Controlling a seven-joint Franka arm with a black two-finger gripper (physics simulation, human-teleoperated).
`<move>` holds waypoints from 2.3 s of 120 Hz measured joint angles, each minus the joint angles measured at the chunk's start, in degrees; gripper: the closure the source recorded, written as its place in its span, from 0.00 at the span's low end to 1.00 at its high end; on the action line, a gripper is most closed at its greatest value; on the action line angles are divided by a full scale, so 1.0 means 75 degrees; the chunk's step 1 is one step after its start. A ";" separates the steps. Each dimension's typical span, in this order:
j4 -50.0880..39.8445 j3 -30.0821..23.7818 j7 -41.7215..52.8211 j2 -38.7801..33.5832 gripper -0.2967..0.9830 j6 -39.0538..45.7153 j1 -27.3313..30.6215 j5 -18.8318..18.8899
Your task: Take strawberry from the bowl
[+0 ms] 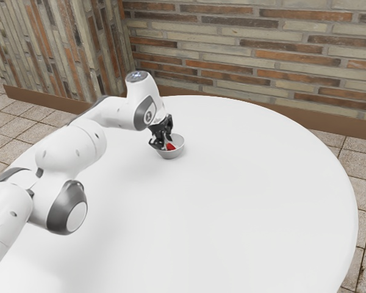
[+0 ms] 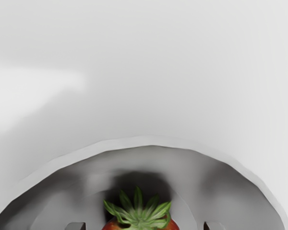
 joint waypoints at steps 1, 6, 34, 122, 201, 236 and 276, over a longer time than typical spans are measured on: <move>-0.0001 0.0000 0.0001 0.0001 0.54 0.0007 0.0000 0.0000; -0.0003 -0.0001 0.0007 0.0010 0.54 0.0039 -0.0001 -0.0002; -0.0005 -0.0032 0.0040 0.0022 0.58 0.0129 -0.0015 -0.0005; -0.0100 -0.0100 0.0090 -0.0066 0.68 -0.0073 -0.0069 0.0030; -0.0225 -0.0088 0.0121 -0.0572 0.76 -0.0460 -0.0055 0.0034; -0.0234 -0.0143 0.0151 -0.1069 0.77 -0.0721 -0.1589 0.0031; -0.0576 -0.0287 0.0171 -0.0504 0.77 -0.0723 -0.2403 0.0009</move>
